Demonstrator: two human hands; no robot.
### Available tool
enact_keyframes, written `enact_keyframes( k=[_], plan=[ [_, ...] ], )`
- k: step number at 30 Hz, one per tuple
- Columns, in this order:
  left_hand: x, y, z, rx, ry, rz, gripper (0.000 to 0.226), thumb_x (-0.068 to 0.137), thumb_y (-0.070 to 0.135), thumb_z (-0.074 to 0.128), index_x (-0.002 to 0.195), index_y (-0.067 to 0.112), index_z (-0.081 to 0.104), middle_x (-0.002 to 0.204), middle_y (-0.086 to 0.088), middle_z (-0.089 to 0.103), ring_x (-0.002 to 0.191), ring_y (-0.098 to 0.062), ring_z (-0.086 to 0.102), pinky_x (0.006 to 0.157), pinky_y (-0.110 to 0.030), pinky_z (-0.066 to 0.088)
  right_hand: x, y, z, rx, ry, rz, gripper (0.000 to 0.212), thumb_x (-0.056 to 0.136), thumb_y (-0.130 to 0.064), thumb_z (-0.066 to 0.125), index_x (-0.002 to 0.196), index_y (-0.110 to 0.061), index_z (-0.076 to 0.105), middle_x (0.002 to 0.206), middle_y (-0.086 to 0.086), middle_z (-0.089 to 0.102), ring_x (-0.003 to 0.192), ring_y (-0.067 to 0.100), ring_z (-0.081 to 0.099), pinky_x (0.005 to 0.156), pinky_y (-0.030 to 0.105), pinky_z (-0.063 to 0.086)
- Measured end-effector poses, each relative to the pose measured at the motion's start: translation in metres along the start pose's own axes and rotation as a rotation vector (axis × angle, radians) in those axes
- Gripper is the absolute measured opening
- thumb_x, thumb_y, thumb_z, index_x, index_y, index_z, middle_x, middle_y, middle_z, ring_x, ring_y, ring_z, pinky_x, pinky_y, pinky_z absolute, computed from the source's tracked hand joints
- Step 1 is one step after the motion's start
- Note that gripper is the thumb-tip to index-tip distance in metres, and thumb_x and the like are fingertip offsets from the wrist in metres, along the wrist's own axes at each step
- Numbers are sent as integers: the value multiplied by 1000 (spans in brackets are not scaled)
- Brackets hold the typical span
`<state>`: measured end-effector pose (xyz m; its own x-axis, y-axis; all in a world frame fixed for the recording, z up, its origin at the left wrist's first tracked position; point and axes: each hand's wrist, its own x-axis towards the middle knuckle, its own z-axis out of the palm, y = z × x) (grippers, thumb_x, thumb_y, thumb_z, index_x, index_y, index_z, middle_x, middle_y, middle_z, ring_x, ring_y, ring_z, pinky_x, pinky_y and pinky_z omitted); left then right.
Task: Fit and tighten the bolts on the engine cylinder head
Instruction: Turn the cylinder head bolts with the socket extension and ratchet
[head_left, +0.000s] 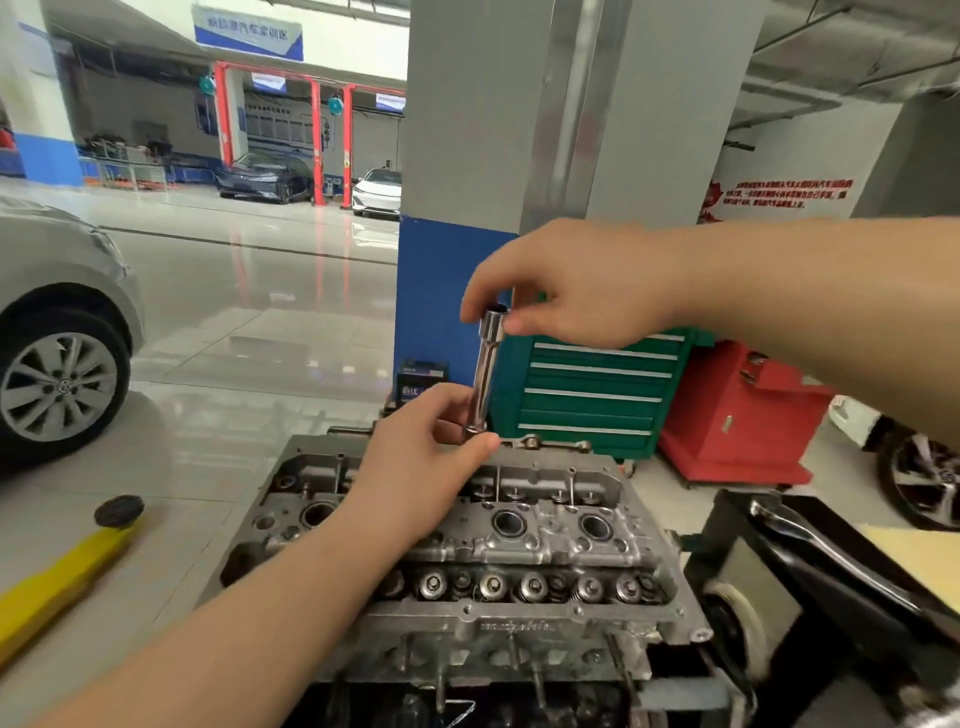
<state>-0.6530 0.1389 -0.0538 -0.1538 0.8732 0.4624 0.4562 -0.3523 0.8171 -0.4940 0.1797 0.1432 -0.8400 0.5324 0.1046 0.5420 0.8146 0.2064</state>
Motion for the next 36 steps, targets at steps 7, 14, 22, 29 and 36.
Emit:
enact_keyframes(
  k=[7, 14, 22, 29, 36],
  plan=[
    [-2, -7, -2, 111, -12, 83, 40, 87, 29, 81, 104, 51, 53, 92, 16, 64, 92, 1, 61, 76, -6, 46, 12, -3, 10, -263, 27, 152, 48, 101, -63, 41, 92, -24, 69, 74, -12, 57, 72, 8, 56, 63, 32, 42],
    [-1, -9, -4, 163, -37, 125, 41, 97, 20, 71, 109, 50, 46, 91, 27, 62, 100, 15, 54, 77, 4, 36, 13, -2, 11, 2, -74, -7, 21, 104, -38, 52, 124, -34, 55, 101, -14, 60, 93, 9, 56, 79, 31, 43],
    [0, -9, -2, 125, -32, 101, 33, 92, 37, 75, 96, 60, 51, 95, 25, 66, 95, 7, 59, 76, -1, 41, 20, -2, 23, -445, 184, 184, 79, 84, -88, 20, 69, -19, 55, 60, -4, 52, 55, 16, 50, 51, 29, 29],
    [0, -15, -4, 122, -83, 126, 38, 100, 20, 68, 137, 20, 62, 92, 35, 56, 96, 31, 50, 79, 7, 34, 25, -12, 39, -562, 253, -215, 47, 109, -47, 23, 82, -21, 51, 72, -7, 43, 65, 27, 51, 53, 34, 39],
    [5, -9, 1, 144, 1, 36, 19, 85, 46, 81, 90, 45, 63, 82, 16, 69, 85, 0, 62, 67, -14, 48, 61, -41, 42, -692, 158, 228, 43, 106, -46, 43, 72, -21, 53, 68, 0, 50, 57, 20, 47, 47, 30, 28]
  ],
)
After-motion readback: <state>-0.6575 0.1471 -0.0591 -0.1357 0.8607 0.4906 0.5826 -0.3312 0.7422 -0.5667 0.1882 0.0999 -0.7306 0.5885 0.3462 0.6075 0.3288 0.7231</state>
